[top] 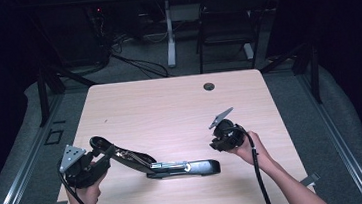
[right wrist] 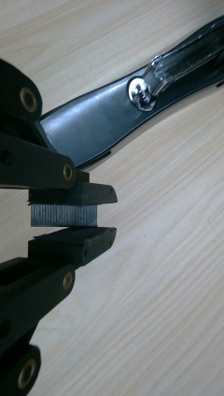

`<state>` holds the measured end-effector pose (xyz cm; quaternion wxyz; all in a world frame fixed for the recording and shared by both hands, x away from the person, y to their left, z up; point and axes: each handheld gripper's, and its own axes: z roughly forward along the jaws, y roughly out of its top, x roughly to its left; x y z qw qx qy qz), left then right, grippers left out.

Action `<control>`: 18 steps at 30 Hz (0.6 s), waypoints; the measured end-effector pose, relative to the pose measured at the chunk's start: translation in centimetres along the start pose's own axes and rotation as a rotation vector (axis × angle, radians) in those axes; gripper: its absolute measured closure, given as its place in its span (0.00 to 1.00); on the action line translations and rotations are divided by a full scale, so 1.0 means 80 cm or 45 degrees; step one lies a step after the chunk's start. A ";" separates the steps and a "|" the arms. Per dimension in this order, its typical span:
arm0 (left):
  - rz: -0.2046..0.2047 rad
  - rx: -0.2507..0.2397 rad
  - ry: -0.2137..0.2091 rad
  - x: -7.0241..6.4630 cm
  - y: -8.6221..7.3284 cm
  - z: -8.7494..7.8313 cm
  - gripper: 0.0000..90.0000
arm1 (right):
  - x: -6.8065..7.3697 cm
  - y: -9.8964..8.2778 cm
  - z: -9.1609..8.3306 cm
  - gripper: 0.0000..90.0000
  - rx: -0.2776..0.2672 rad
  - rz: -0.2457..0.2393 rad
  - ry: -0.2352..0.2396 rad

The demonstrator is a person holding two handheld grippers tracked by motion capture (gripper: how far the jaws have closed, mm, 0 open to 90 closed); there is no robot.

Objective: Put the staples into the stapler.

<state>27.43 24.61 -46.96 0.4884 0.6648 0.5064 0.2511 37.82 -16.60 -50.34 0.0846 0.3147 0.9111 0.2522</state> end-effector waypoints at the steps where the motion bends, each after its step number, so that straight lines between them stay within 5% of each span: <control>1: -0.001 -0.002 -0.005 0.000 0.000 0.000 0.64 | 0.002 0.003 0.001 0.87 0.001 -0.004 0.007; 18: 0.005 -0.007 -0.005 0.001 -0.001 0.000 0.64 | 0.023 0.025 0.010 0.87 -0.034 -0.076 0.074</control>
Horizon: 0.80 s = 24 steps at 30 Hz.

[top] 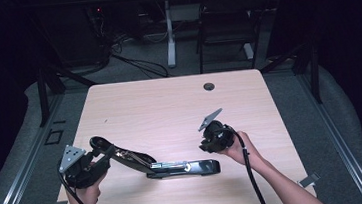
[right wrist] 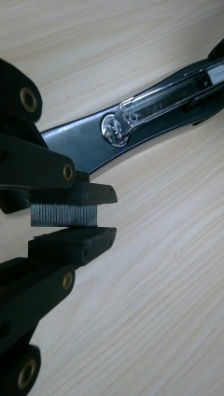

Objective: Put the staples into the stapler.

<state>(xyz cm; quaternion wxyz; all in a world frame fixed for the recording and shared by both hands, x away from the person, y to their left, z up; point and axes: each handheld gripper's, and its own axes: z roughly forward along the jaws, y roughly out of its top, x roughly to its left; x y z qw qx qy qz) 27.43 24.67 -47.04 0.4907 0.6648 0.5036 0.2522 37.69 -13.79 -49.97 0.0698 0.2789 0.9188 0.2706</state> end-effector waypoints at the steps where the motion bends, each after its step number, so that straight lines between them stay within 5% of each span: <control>1: 0.000 -0.002 0.001 0.000 0.000 0.000 0.64 | 0.001 0.002 0.000 0.87 -0.002 -0.005 0.007; 24: 0.004 -0.002 -0.006 0.001 -0.001 0.000 0.64 | 0.015 0.033 0.016 0.87 -0.055 -0.080 0.114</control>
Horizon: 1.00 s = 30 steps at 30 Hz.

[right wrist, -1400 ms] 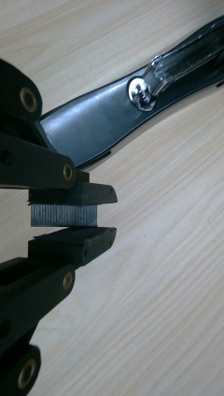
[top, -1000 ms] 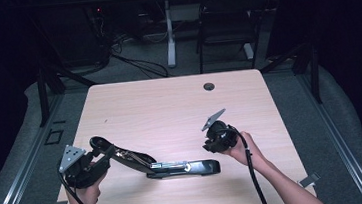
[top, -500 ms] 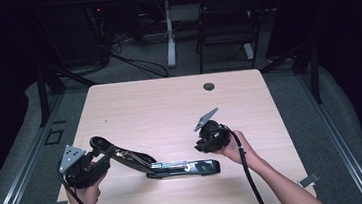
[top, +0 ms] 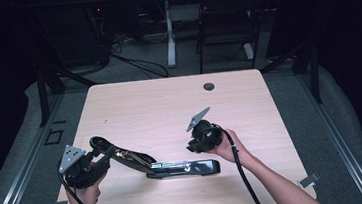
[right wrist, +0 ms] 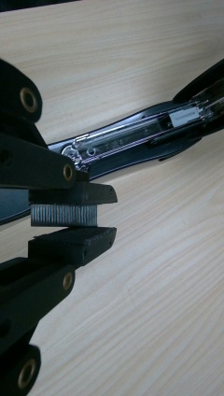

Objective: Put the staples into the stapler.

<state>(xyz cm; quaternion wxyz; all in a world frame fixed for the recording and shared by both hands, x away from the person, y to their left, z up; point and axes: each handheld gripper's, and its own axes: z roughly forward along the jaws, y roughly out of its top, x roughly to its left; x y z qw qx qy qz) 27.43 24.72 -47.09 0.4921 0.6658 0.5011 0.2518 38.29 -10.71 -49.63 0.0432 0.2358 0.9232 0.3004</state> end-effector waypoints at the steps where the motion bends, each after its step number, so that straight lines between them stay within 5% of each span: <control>1: 0.001 0.000 0.000 0.000 0.000 0.000 0.64 | 0.001 0.002 0.001 0.87 0.000 -0.006 0.002; 30: -0.005 0.006 -0.001 0.001 0.000 0.000 0.64 | 0.014 0.027 0.016 0.87 -0.016 -0.087 0.067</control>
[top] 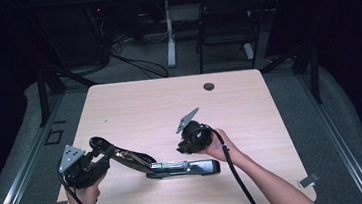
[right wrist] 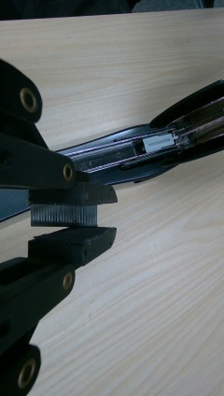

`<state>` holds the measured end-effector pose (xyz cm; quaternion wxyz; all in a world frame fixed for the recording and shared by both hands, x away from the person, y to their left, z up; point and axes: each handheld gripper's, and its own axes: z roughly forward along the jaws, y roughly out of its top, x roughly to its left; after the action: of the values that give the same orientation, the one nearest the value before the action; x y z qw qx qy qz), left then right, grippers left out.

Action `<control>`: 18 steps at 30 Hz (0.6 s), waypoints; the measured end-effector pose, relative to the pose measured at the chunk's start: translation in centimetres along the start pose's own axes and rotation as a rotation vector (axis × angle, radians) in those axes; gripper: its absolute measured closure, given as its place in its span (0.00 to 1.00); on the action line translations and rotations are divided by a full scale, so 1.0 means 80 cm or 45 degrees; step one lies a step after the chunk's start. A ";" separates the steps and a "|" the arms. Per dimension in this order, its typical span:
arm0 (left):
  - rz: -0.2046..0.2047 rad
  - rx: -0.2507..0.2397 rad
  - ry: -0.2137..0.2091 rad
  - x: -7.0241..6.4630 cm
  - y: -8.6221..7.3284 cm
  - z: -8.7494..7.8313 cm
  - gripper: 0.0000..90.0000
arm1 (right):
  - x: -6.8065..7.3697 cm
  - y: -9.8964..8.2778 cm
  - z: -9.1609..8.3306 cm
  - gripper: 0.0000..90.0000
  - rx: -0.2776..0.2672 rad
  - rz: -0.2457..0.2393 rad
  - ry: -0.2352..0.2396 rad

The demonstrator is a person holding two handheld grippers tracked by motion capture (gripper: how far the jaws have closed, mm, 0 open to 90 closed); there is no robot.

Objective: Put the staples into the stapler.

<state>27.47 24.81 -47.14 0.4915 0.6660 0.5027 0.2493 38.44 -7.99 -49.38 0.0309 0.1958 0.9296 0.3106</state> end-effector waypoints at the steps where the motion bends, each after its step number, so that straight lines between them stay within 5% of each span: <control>1: -0.001 -0.007 0.003 0.000 0.000 0.000 0.64 | 0.000 0.000 0.000 0.87 0.000 -0.002 0.000; 18: 0.000 -0.007 0.001 -0.001 0.000 0.000 0.64 | 0.012 0.010 0.009 0.87 -0.012 -0.075 0.053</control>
<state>27.47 24.76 -47.15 0.4931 0.6647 0.5022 0.2508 37.93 -6.65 -49.42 0.0217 0.1616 0.9339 0.3181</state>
